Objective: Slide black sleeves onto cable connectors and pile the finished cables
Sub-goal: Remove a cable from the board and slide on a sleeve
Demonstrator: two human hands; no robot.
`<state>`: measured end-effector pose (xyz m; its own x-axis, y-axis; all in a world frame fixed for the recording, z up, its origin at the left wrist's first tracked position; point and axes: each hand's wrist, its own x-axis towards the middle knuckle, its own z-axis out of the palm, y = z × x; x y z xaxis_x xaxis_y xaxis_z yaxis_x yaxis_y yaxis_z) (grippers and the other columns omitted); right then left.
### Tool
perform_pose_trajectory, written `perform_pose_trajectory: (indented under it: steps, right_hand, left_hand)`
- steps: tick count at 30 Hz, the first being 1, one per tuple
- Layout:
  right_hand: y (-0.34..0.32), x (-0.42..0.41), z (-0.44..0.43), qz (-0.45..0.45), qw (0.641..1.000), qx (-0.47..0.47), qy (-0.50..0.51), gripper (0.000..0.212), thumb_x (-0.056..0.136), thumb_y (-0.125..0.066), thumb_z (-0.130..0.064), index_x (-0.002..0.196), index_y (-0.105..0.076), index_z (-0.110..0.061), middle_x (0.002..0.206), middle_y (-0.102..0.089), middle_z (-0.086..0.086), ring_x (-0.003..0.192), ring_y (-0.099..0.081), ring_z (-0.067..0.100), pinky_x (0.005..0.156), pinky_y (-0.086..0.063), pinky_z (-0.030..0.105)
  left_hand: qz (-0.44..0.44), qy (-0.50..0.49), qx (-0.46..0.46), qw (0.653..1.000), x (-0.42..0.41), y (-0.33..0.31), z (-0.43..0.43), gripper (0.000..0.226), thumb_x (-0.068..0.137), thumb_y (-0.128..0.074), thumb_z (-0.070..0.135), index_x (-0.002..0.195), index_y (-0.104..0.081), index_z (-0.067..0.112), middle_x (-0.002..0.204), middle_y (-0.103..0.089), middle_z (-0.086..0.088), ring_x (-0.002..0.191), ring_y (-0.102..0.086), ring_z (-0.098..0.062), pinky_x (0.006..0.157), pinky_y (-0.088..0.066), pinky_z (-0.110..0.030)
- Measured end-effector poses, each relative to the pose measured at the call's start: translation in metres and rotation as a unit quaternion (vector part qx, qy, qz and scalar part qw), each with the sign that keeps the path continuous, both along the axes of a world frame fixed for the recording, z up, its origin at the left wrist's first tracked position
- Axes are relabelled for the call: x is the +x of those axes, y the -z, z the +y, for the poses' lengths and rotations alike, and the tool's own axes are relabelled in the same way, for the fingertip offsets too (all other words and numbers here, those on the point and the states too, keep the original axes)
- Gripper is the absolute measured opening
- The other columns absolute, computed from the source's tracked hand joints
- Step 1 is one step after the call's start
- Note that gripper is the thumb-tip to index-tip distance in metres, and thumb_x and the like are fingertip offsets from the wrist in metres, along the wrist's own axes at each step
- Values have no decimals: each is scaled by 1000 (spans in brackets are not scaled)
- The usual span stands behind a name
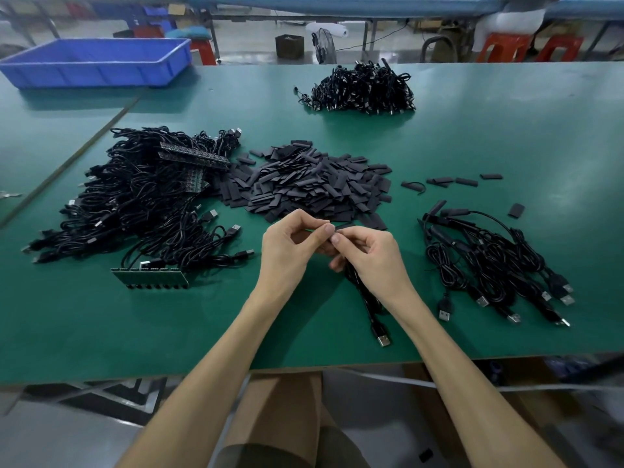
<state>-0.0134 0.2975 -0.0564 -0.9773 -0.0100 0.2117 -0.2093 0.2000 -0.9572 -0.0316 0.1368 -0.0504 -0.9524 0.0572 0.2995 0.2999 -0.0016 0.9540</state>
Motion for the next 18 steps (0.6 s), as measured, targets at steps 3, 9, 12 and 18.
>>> perform_pose_trajectory:
  steps: [3,9,12,18]
  right_hand:
    - [2,-3,1,-9,1000,-16,-8,14,101,-68,-18,105,-78,-9,84,-79,6,64,-73,23,68,-58,34]
    - [4,-4,1,-15,1000,-21,-8,14,100,-70,-23,103,-78,-13,83,-79,7,65,-73,24,71,-60,39]
    - [4,-4,1,-20,999,-32,-3,14,98,-72,-24,102,-78,-12,82,-79,9,65,-73,24,71,-59,39]
    - [2,-4,0,-30,998,-50,-3,14,96,-75,-23,99,-77,-10,79,-78,11,64,-73,24,69,-60,37]
  left_hand:
    - [6,-4,-5,1000,0,0,1,12,91,-76,14,88,-70,5,84,-77,-6,74,-75,-25,71,-61,-35]
    - [-5,-2,-2,1000,1,-1,2,11,92,-75,14,95,-70,5,87,-77,-9,76,-74,-27,73,-61,-36]
    - [-28,2,15,999,0,-2,0,11,92,-75,12,96,-71,3,90,-77,-10,78,-74,-27,74,-61,-37]
    - [-31,1,13,999,0,-1,1,10,93,-73,13,97,-71,4,92,-78,-8,81,-74,-28,73,-62,-40]
